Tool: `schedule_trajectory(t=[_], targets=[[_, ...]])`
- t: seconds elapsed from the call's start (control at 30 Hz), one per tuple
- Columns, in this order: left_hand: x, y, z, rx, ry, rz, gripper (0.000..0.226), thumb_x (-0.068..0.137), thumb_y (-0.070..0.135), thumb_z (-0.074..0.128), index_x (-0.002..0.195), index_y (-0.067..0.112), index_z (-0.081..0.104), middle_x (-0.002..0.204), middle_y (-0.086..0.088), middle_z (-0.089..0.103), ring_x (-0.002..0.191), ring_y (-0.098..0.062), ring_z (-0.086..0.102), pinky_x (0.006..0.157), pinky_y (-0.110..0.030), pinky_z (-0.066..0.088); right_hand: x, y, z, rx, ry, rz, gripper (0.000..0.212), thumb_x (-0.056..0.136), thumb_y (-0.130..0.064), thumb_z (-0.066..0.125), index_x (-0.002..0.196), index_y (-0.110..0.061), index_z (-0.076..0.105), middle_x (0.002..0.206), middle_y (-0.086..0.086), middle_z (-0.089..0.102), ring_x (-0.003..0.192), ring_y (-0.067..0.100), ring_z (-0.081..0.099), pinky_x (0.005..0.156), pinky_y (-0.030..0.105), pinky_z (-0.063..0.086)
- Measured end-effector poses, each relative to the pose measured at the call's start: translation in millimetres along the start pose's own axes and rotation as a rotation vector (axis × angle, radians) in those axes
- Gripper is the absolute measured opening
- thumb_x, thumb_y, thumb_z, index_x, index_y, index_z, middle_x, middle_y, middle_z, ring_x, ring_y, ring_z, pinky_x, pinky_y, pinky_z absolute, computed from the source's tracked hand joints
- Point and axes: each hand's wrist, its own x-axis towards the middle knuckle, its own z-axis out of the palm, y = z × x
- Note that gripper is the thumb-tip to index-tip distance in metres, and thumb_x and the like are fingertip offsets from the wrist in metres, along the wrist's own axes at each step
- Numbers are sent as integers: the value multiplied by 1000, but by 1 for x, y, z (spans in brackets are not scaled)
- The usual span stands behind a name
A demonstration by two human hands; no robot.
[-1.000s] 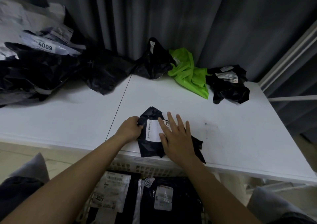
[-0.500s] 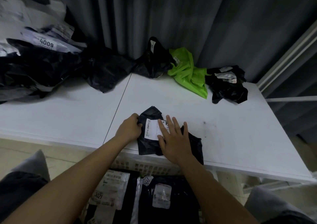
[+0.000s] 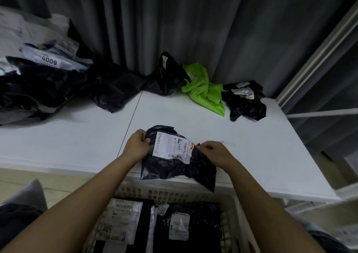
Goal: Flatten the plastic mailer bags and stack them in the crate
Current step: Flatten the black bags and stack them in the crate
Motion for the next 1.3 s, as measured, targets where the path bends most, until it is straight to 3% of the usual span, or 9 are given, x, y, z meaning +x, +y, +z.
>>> schedule_trajectory(t=[0.1, 0.23, 0.33, 0.5, 0.63, 0.77, 1.07, 1.2, 1.3], targets=[[-1, 1, -2, -61, -8, -24, 22, 96, 3, 47, 76, 13, 44, 79, -7, 53, 76, -21, 49, 61, -26, 39, 1, 3, 2, -102, 36, -35, 24, 93, -18, 60, 73, -5, 64, 82, 9, 65, 79, 17, 57, 66, 23, 37], [0, -2, -3, -123, -58, -68, 19, 96, 7, 49, 78, 15, 46, 84, -14, 60, 80, -27, 57, 75, -38, 47, 1, 5, 1, -27, 270, -41, 29, 95, -16, 56, 66, -15, 55, 77, 6, 59, 76, 19, 52, 62, 25, 32], [1, -5, -1, -56, -62, -51, 22, 95, 8, 50, 75, 17, 44, 83, -13, 61, 77, -26, 55, 72, -33, 42, 5, 13, -2, 101, 403, 12, 38, 97, -14, 50, 59, -19, 48, 75, 9, 56, 75, 23, 51, 60, 28, 33], [5, -9, 2, 138, -73, -25, 17, 94, 8, 50, 81, 18, 46, 96, -11, 66, 86, -26, 57, 69, -31, 38, 10, 23, -4, 269, 573, 74, 32, 97, -15, 51, 66, -11, 47, 65, 4, 49, 74, 25, 49, 65, 29, 34], [10, -9, 6, 190, -102, -4, 14, 94, 10, 47, 108, 14, 47, 104, -9, 62, 98, -28, 59, 83, -36, 45, 9, 25, 3, 127, 559, -109, 21, 101, -20, 44, 83, -8, 46, 65, 2, 48, 62, 18, 45, 57, 32, 31], [11, 7, 11, -73, -57, 67, 29, 96, 25, 53, 122, 17, 43, 106, -1, 58, 97, -19, 57, 86, -33, 44, 9, 24, 10, 107, 549, -235, 19, 102, -21, 40, 86, -10, 43, 62, 1, 47, 55, 14, 43, 52, 28, 31], [23, 2, 18, -107, 181, 70, 24, 100, 28, 45, 82, 14, 55, 76, -2, 58, 73, -20, 54, 68, -34, 43, 17, 35, 12, 70, 606, -171, 21, 102, -24, 41, 86, -11, 46, 61, -3, 50, 55, 12, 46, 50, 26, 31], [21, -1, 16, -149, 80, -46, 26, 98, 39, 46, 102, 13, 50, 88, -5, 62, 82, -26, 62, 77, -37, 48, 18, 35, 13, 125, 617, -102, 24, 102, -24, 39, 86, -8, 45, 63, -3, 47, 57, 9, 44, 49, 21, 28], [13, -2, 13, -46, -108, -126, 37, 93, 41, 55, 116, 14, 42, 102, -7, 60, 94, -25, 60, 79, -35, 47, 15, 31, 7, 253, 633, -57, 23, 103, -24, 38, 88, -8, 46, 68, -2, 49, 65, 18, 47, 52, 30, 27]])
